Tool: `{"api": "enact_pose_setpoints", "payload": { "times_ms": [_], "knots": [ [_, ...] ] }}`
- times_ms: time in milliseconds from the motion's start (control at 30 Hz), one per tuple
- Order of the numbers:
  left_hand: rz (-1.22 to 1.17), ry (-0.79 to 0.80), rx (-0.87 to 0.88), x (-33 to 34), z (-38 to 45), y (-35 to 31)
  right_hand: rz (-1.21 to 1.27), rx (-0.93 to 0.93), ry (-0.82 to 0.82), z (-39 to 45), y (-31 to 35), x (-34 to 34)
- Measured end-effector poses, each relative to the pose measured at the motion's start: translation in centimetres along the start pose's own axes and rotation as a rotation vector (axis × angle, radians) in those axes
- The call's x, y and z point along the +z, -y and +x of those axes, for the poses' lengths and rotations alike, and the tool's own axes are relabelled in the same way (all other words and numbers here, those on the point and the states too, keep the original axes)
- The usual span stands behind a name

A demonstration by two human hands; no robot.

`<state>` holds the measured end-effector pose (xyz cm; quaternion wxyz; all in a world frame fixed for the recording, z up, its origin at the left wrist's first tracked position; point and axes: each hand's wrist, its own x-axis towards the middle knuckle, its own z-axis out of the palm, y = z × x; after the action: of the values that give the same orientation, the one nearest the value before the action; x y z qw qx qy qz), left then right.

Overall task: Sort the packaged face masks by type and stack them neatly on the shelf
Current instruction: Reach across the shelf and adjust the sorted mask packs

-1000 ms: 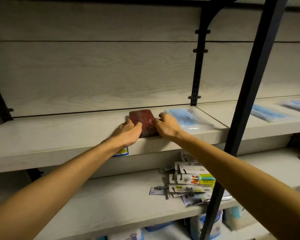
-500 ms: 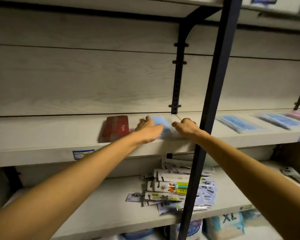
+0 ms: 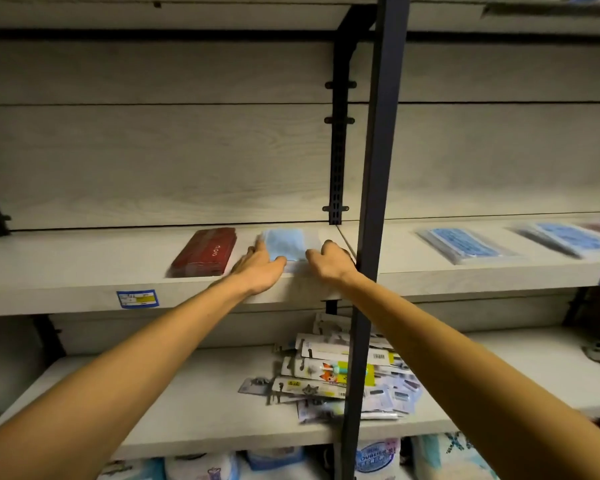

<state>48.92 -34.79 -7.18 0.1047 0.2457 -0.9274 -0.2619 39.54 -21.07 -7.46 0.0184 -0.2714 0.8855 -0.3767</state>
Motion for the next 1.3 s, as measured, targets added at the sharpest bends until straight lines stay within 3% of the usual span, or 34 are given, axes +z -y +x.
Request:
{"api": "enact_pose_setpoints", "payload": {
  "times_ms": [100, 200, 333, 567, 767, 967, 1300],
  "knots": [
    [0.055, -0.003, -0.044, -0.2, -0.9, -0.2, -0.134, -0.062, 0.003, -1.7, 0.0, -0.6],
    [0.145, -0.038, 0.052, 0.2, -3.3, -0.7, -0.21, -0.208, 0.04, -4.8, -0.7, -1.5],
    [0.286, 0.034, 0.161, 1.1, -7.3, -1.7, -0.104, -0.279, 0.15, -9.5, -2.6, -4.5],
    [0.239, 0.114, 0.418, 4.2, -12.4, -6.8, -0.184, -0.158, -0.01, -14.9, -8.4, -12.5],
    [0.085, 0.195, 0.528, 6.7, -13.1, -13.8, -0.321, 0.004, -0.099, -15.8, -13.6, -18.7],
    [0.201, 0.172, 0.522, 9.2, -9.2, -20.5, -0.399, 0.082, -0.154, -13.3, -18.4, -23.0],
    [0.261, 0.11, 0.254, 16.1, -0.2, -28.9, -0.345, 0.037, -0.082, -2.7, -25.3, -29.0]
  ]
}}
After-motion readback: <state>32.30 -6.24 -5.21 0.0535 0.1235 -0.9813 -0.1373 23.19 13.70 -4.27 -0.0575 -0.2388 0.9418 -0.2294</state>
